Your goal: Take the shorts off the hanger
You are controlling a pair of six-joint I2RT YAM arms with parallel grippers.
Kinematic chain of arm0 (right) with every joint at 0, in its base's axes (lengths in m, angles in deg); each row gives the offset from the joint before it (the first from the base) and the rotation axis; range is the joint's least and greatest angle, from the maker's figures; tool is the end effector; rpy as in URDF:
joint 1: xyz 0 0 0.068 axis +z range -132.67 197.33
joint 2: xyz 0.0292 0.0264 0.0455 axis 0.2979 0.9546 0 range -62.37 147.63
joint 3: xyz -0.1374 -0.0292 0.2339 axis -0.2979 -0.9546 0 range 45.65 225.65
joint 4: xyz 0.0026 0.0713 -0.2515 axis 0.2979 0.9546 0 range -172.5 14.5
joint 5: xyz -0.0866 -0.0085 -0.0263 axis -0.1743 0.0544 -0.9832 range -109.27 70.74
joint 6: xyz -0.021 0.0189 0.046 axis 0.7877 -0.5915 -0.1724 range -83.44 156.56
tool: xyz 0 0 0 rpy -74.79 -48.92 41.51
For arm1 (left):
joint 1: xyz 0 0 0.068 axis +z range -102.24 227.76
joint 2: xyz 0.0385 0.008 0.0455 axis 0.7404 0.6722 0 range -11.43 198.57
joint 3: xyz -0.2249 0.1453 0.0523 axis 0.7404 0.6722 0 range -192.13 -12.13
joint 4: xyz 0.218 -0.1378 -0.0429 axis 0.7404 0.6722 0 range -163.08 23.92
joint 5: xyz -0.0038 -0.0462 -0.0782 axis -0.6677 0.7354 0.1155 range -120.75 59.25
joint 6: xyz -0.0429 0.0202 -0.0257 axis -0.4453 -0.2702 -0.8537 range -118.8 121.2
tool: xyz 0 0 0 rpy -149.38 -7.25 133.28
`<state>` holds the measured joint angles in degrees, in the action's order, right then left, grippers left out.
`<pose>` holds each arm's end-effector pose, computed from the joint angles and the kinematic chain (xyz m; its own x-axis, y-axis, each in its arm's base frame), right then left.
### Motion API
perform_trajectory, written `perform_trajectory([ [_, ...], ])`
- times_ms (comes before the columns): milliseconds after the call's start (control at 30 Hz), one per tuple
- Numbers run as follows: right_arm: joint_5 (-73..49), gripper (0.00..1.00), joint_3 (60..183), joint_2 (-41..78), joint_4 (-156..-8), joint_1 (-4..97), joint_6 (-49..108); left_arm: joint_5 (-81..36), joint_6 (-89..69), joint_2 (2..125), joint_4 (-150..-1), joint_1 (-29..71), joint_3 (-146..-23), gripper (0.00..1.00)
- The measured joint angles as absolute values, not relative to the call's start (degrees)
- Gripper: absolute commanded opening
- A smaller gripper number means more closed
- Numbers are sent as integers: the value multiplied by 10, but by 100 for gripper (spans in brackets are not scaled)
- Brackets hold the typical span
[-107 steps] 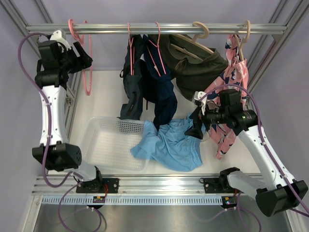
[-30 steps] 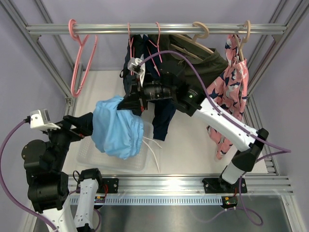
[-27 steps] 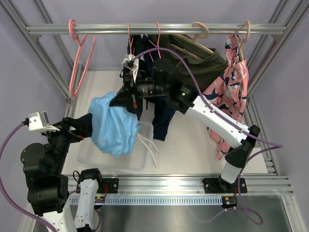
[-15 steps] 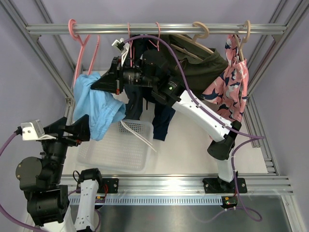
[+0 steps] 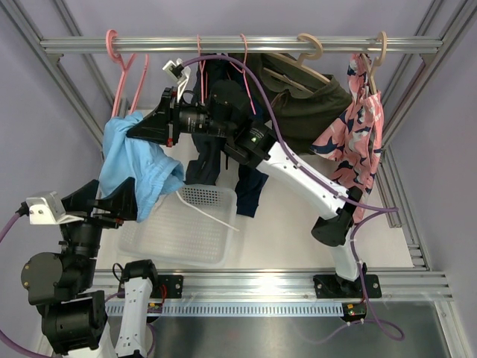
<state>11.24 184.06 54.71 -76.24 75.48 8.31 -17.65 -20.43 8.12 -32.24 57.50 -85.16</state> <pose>0.2208 0.3898 0.5207 -0.3480 0.2126 -0.9131 -0.9375 -0.0709 0.3408 -0.0235 -0.0123 0.4582 0.1809 -0.3333 -0.9253 0.1290 0.9407 -0.3137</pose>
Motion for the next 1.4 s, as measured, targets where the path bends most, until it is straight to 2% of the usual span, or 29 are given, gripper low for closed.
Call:
perform_trajectory([
  [167,114,0,1784,529,-781,757,92,-177,-202,81,-325,575,-855,99],
  [500,129,0,1358,380,-749,757,229,-176,-201,81,-325,575,-863,99],
  [667,138,3,1313,381,-644,757,350,-161,-214,82,-337,575,-838,99],
  [767,159,18,1348,402,-565,757,424,-137,-230,93,-341,575,-824,98],
  [800,167,36,1362,410,-546,757,444,-125,-238,100,-344,575,-819,98],
  [867,183,53,1386,426,-504,757,485,-98,-255,118,-353,575,-806,97],
  [900,190,67,1390,428,-485,757,507,-85,-262,129,-356,575,-798,96],
  [933,196,71,1391,427,-468,757,526,-76,-267,138,-357,575,-793,95],
  [1033,215,77,1391,413,-430,756,576,-46,-288,176,-358,575,-777,91],
  [1200,270,78,1404,348,-378,727,627,-17,-309,222,-372,575,-773,88],
  [1400,347,78,1411,256,-358,634,648,-9,-325,261,-387,566,-782,85],
])
